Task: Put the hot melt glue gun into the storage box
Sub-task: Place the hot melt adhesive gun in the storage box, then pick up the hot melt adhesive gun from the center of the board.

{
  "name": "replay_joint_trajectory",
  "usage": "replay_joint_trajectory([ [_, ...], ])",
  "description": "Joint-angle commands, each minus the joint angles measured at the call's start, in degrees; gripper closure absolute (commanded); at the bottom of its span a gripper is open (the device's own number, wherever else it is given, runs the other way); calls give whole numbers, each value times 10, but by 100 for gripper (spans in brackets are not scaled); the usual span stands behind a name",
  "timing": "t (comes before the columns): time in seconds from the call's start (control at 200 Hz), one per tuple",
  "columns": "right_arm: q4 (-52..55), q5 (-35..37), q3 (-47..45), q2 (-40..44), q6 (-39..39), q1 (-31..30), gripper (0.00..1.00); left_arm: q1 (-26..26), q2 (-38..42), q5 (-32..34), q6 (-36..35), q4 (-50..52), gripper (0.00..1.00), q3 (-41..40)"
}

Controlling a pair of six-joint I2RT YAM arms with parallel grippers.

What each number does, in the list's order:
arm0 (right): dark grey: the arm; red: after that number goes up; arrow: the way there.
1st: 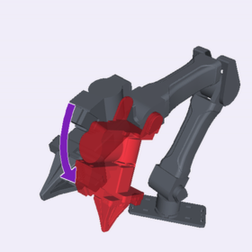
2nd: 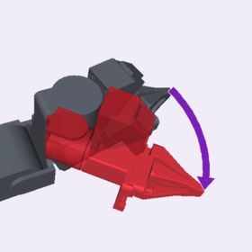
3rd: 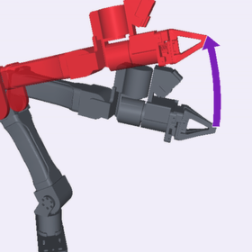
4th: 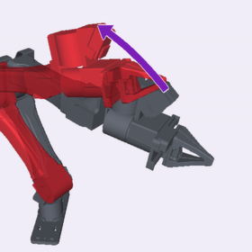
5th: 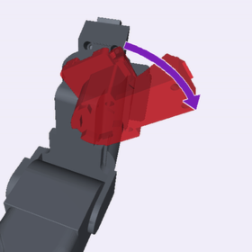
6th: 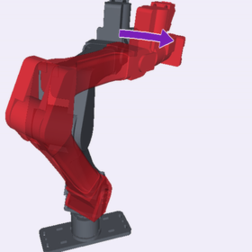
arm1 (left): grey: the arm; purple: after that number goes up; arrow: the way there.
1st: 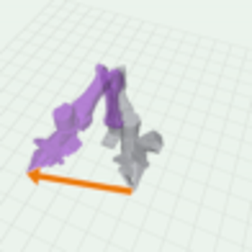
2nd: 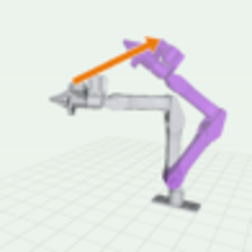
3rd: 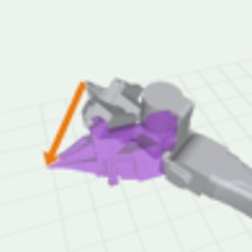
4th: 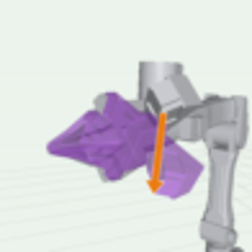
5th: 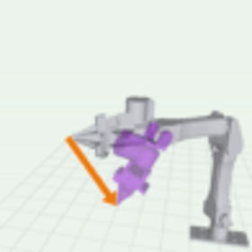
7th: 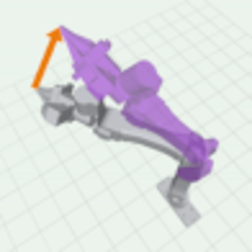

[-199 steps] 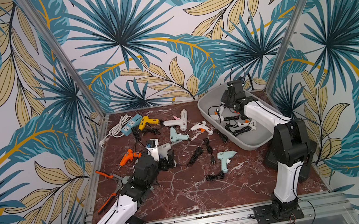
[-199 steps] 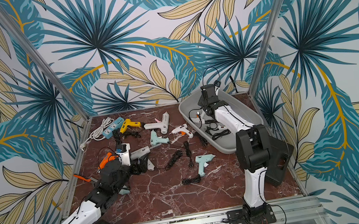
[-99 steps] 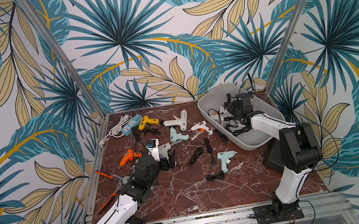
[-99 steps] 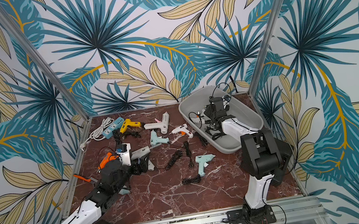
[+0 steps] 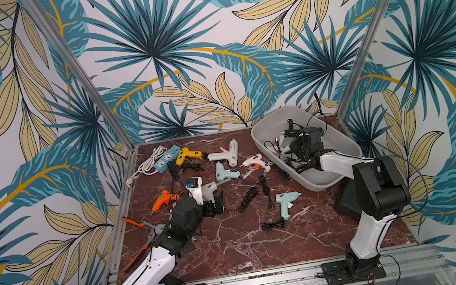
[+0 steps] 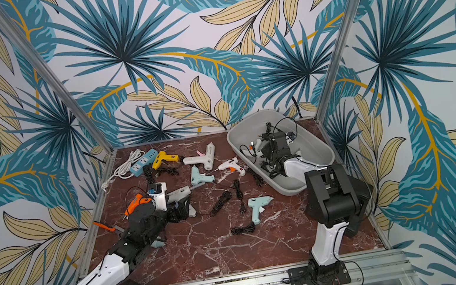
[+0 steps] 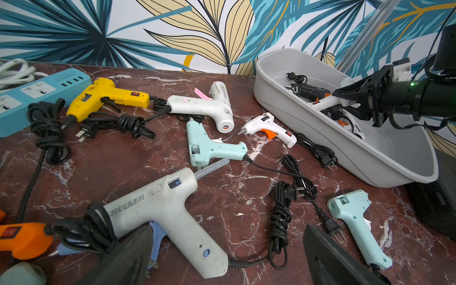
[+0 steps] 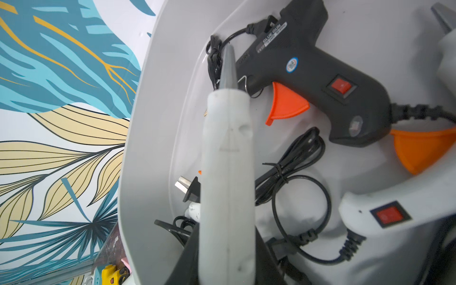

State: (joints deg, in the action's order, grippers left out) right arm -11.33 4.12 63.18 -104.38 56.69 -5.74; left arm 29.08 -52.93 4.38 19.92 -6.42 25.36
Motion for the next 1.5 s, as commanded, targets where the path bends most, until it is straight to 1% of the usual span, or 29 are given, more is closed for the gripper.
replay_joint_trajectory([
  [0.0,4,-5,-17,-8,7,5,70,-2,-12,-27,30,25,0,27],
  [0.115,19,-8,-23,1,3,6,59,13,-33,-27,48,51,0,49],
  [0.27,57,-5,-25,25,-15,6,43,56,-69,-15,73,54,0,68],
  [0.396,96,13,-28,56,-35,6,32,91,-109,-14,99,84,0,103],
  [0.411,102,15,-28,60,-39,6,31,94,-114,1,102,90,0,110],
  [0.546,143,43,-34,100,-64,6,24,139,-167,38,118,126,0,160],
  [0.626,165,55,-38,125,-77,6,22,163,-195,58,125,126,0,179],
  [0.716,179,66,-48,155,-95,6,22,183,-226,48,125,116,0,197],
  [0.831,207,92,-63,202,-112,6,17,212,-264,42,122,101,0,220],
  [0.927,233,123,-76,244,-122,6,14,233,-305,46,122,115,0,252],
  [0.997,266,148,-90,275,-128,6,9,249,-338,57,122,136,1,284],
  [1.067,284,177,-105,309,-132,6,1,266,-372,74,117,157,3,315],
  [1.197,306,209,-123,350,-145,6,0,298,-428,98,111,193,8,368],
  [1.307,328,220,-123,358,-150,6,1,317,-467,107,107,214,11,408],
  [1.402,343,227,-124,360,-146,6,1,330,-499,111,103,218,18,438],
  [1.452,348,232,-128,362,-141,6,1,334,-514,110,103,238,22,450],
  [1.498,349,236,-133,364,-136,6,1,338,-528,107,103,241,23,462],
])
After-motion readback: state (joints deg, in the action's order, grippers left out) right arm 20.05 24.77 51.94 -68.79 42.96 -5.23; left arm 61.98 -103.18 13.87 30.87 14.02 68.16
